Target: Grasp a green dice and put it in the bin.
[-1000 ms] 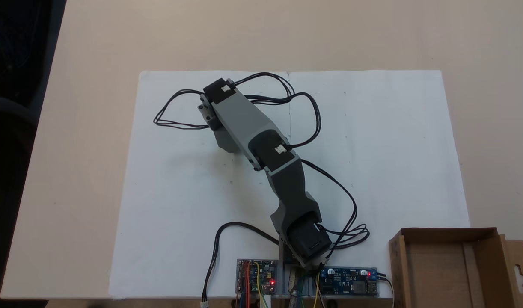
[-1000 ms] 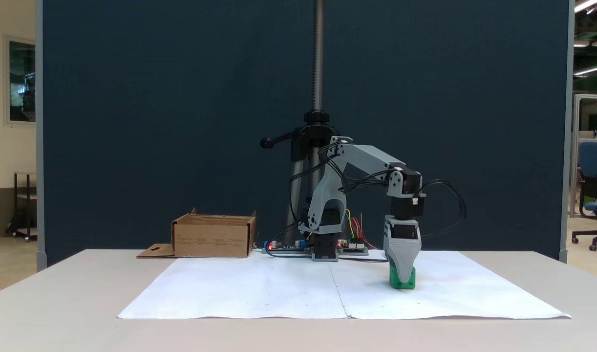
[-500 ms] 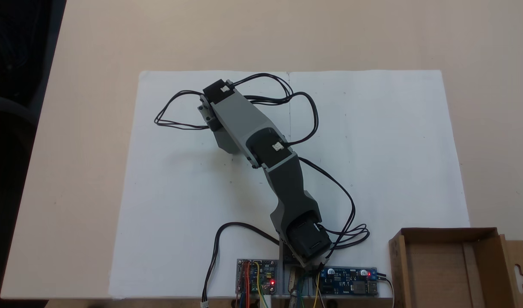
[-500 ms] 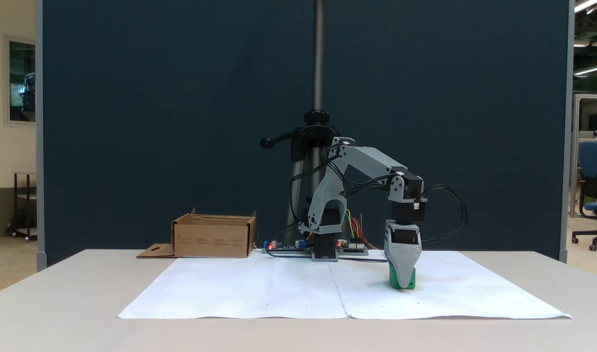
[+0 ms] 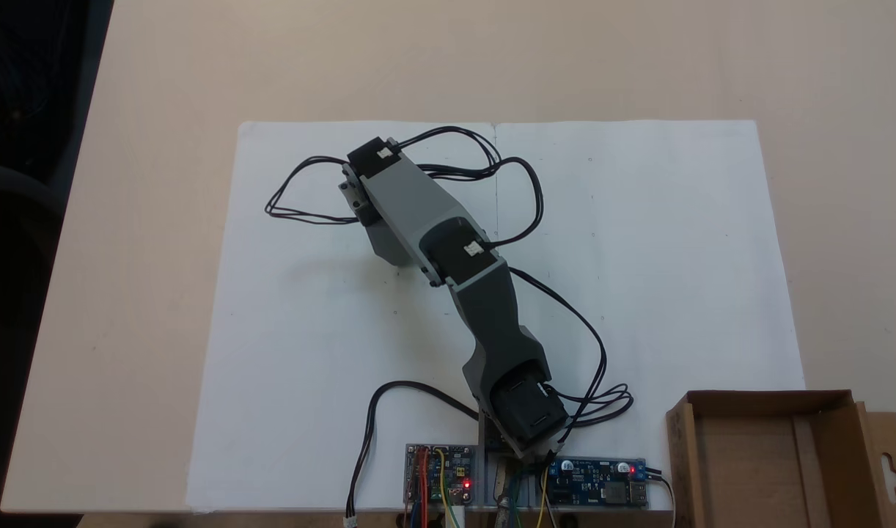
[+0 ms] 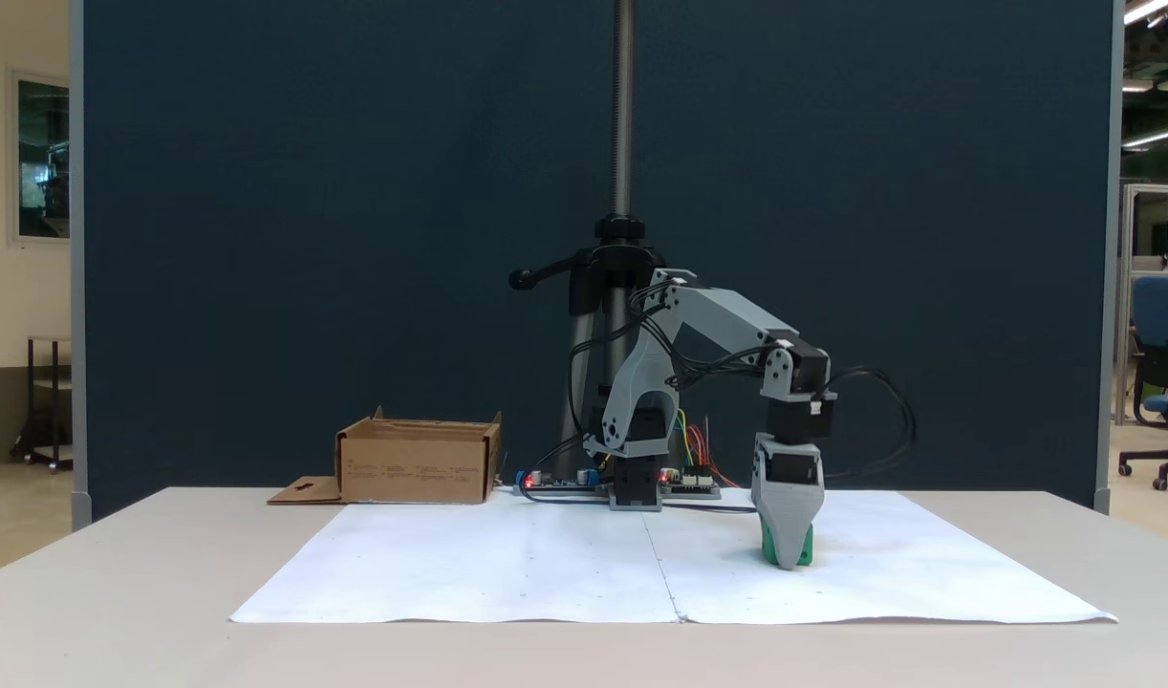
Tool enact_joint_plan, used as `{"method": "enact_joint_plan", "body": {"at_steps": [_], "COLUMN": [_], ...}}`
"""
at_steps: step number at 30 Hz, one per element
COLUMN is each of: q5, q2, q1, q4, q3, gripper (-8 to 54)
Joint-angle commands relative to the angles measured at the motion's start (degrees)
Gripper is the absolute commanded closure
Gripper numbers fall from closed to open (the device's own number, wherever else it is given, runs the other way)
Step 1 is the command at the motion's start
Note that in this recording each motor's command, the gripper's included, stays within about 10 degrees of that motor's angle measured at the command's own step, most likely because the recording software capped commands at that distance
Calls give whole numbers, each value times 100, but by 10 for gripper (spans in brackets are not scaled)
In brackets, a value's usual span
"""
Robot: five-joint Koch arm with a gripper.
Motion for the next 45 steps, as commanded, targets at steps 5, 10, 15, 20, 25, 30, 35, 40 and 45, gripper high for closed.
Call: {"method": "enact_joint_plan", "body": {"at_steps": [5,10,15,20,25,30,35,40,45], "q5": [439,536,554,589,642,642,606,527,-308], "q2": [132,123,123,123,132,149,492,1081,1336], "q1": [-105,-97,-97,-88,0,132,580,1600,3533], "q4": [18,62,70,53,35,26,9,-97,-88], "q3": [-246,-246,-246,-246,-237,-246,-246,-299,-1011], "gripper": [134,184,185,249,339,339,339,339,339]}}
